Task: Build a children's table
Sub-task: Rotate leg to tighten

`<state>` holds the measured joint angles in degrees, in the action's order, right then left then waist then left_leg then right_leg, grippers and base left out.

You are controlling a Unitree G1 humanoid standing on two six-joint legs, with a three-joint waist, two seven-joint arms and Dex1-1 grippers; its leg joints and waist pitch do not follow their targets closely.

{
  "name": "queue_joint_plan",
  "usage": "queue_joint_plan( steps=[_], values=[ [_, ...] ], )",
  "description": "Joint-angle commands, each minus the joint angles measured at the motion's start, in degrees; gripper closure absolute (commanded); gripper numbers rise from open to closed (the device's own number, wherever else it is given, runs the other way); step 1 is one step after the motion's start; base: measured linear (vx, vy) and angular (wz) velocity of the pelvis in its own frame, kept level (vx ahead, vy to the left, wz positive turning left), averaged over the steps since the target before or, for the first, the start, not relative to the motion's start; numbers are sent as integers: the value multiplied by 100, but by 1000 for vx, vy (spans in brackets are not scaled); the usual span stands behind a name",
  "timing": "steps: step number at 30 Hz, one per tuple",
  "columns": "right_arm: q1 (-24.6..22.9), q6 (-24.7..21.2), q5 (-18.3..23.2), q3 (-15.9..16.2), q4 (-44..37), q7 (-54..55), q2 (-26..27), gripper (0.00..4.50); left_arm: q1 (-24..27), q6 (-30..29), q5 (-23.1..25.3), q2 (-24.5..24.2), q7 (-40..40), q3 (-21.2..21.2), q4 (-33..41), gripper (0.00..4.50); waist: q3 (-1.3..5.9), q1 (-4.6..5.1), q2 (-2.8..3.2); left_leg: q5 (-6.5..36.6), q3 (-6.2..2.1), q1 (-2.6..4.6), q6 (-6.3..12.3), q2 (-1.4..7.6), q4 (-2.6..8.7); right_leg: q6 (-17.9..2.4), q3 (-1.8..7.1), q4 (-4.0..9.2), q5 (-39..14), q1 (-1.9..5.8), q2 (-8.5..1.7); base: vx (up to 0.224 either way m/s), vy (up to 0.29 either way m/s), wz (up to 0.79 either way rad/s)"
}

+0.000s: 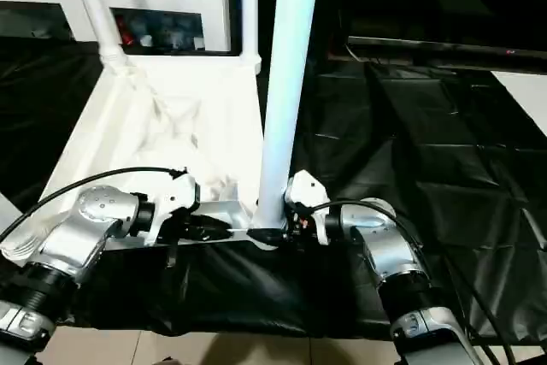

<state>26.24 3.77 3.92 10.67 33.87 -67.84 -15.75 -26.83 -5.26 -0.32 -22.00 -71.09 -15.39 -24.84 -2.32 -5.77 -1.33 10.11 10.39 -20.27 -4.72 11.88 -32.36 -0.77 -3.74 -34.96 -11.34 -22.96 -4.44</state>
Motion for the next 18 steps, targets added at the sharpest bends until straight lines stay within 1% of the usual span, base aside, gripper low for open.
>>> queue_joint_plan(
  steps=[1,2,3,4,5,6,7,8,9,11,12,13,14,15,16,17,18],
  values=[
    [-118,13,-66,236,-38,318,370,179,37,-147,118,336,550,-140,18,450,273,16,-13,1279,-18,32,207,163,358,-1169,265,427,-1123,265,-355,0,0,0],
    [-118,13,-66,236,-38,318,370,179,37,-147,118,336,550,-140,18,450,266,25,-15,1343,-22,37,180,158,366,-1138,267,440,-1236,264,-355,0,0,0],
    [-20,-28,-273,87,270,1292,695,179,-16,-366,283,586,1099,-120,1,450,255,43,-20,1468,-33,36,117,155,382,-1058,269,467,-1522,262,-367,0,0,0],
    [59,-78,-418,5,494,1977,924,180,-60,-583,390,788,1524,-93,1,450,234,83,-14,1625,-43,66,10,153,401,-982,268,511,-1881,233,-373,0,0,0],
    [59,-78,-418,5,494,1977,924,180,-60,-583,390,788,1524,-93,1,450,231,113,-23,1676,-54,54,-51,146,404,-933,262,513,-2083,238,-379,-50,2,-7],
    [70,-63,-446,-2,531,2085,960,180,-68,-628,405,827,1603,-84,3,450,233,143,-32,1764,-91,18,-85,125,421,-760,230,551,-2497,279,-389,-50,2,-7],
    [105,-74,-469,-41,618,2353,1090,180,-77,-753,452,958,1845,-65,38,450,240,153,-12,1779,-93,24,-83,129,421,-696,237,569,-2586,269,-396,-52,8,-11],
    [146,-135,-471,-91,693,2604,1214,180,-82,-859,490,1084,2082,-39,71,450,228,183,-16,1892,-94,52,-81,136,418,-647,247,600,-2685,221,-386,0,0,0],
    [183,-163,-472,-130,750,2791,1298,180,-78,-939,504,1165,2214,-25,103,450,228,192,-19,1981,-88,87,-39,119,397,-633,248,631,-2782,186,-380,0,0,0],
    [310,-208,-463,-242,915,3329,1566,180,-57,-1185,563,1404,2646,17,196,450,230,234,-24,1933,-89,51,-5,120,402,-649,251,624,-2727,195,-371,0,0,0],
    [351,-219,-461,-268,959,3455,1626,180,-54,-1221,580,1443,2717,17,207,450,227,250,-36,1955,-95,51,-10,111,399,-621,234,636,-2806,189,-367,0,0,0],
    [474,-241,-490,-351,1112,3820,1806,180,-38,-1307,656,1553,2912,20,238,450,234,254,-27,1950,-93,51,-5,112,394,-610,242,635,-2813,177,-375,0,0,0],
    [545,-204,-536,-367,1197,3985,1908,180,-33,-1336,707,1615,3023,27,238,450,239,287,-26,1913,-104,26,-8,109,403,-615,236,620,-2714,189,-362,0,0,0],
    [591,-170,-570,-372,1257,4072,1960,180,-38,-1344,739,1652,3082,31,224,450,239,292,-39,1914,-108,12,-4,109,409,-607,224,615,-2706,198,-357,0,0,0],
    [636,-111,-585,-346,1304,4102,2014,180,-50,-1322,764,1662,3085,10,212,450,245,277,-29,1912,-91,38,26,103,390,-597,238,631,-2654,170,-361,0,0,0],
    [658,-76,-588,-325,1325,4104,2039,180,-58,-1306,773,1661,3075,-6,204,450,246,279,-30,1904,-87,39,44,106,388,-609,245,627,-2582,169,-359,0,0,0],
    [660,-73,-589,-323,1327,4104,2042,145,-59,-1304,774,1661,3074,-7,204,450,257,270,-28,1844,-83,31,71,109,387,-653,253,606,-2383,180,-355,0,0,0]
  ],
)
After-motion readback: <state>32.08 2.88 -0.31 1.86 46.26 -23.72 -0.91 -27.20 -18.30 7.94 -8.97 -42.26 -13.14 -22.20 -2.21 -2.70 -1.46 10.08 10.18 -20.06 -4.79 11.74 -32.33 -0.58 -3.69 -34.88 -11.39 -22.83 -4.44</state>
